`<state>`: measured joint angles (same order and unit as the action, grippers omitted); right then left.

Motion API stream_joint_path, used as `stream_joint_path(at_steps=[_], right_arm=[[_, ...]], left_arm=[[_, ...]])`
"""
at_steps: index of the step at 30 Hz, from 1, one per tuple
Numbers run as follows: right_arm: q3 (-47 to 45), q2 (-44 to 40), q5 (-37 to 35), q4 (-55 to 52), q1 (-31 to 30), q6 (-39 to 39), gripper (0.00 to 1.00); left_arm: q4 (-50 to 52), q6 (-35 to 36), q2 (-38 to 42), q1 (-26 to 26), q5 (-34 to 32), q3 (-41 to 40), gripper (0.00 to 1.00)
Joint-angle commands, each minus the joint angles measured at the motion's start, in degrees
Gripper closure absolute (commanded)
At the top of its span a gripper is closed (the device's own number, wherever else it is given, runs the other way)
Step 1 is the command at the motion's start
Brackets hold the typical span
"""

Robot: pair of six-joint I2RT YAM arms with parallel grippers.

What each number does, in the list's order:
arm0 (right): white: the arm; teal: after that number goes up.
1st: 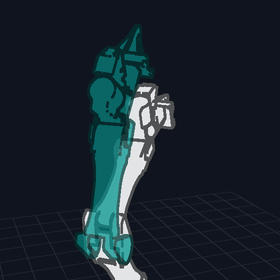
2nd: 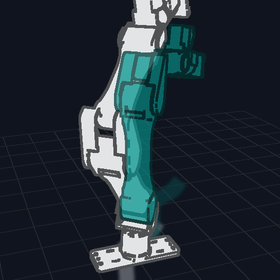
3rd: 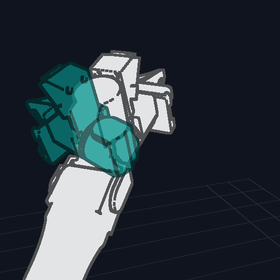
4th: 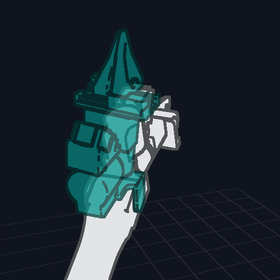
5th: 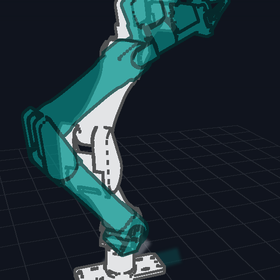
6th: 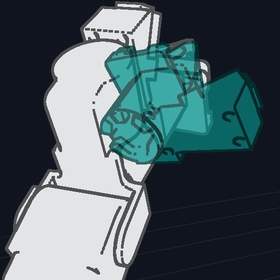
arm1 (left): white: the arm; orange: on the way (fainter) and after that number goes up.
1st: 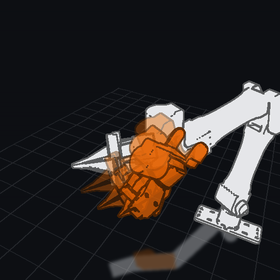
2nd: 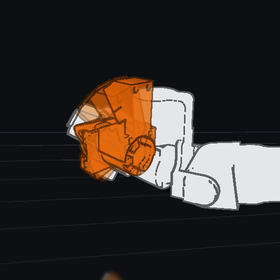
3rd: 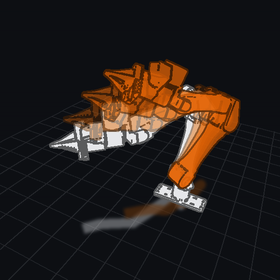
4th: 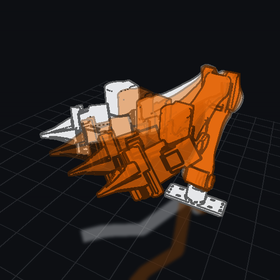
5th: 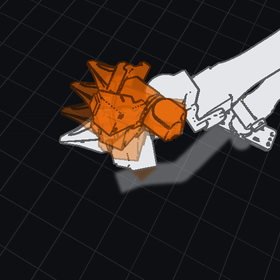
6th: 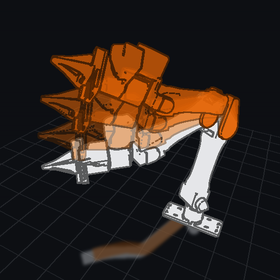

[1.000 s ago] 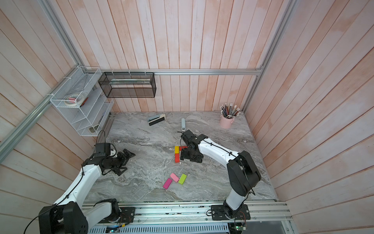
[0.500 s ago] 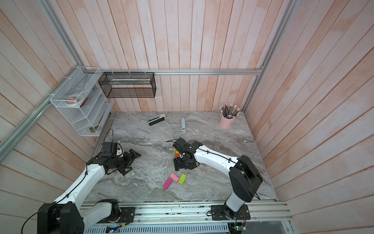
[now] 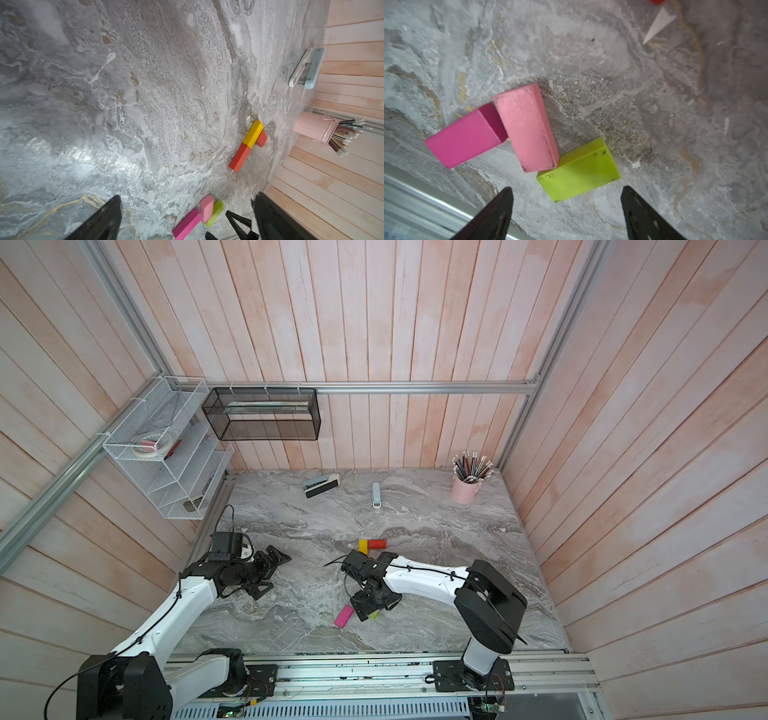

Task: Assemble the number 6 with building blocks
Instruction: Assemble the building block at the center of the board.

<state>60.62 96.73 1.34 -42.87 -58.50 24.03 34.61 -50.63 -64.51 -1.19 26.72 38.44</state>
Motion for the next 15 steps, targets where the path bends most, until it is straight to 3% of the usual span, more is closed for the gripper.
stream_joint_path(at_steps=[1,15], right_arm=[[-1.5,1.2,-2.9,0.4,-0.2,-2.1,0.15],[-3.1,4.7,-2.8,5.4,-0.3,-3.7,0.14]], left_arm=[[-1.2,-0.1,-0.4,-0.2,-0.6,-0.7,0.0],[-1.0,0.1,-0.8,-0.2,-0.9,-0.2,0.0]])
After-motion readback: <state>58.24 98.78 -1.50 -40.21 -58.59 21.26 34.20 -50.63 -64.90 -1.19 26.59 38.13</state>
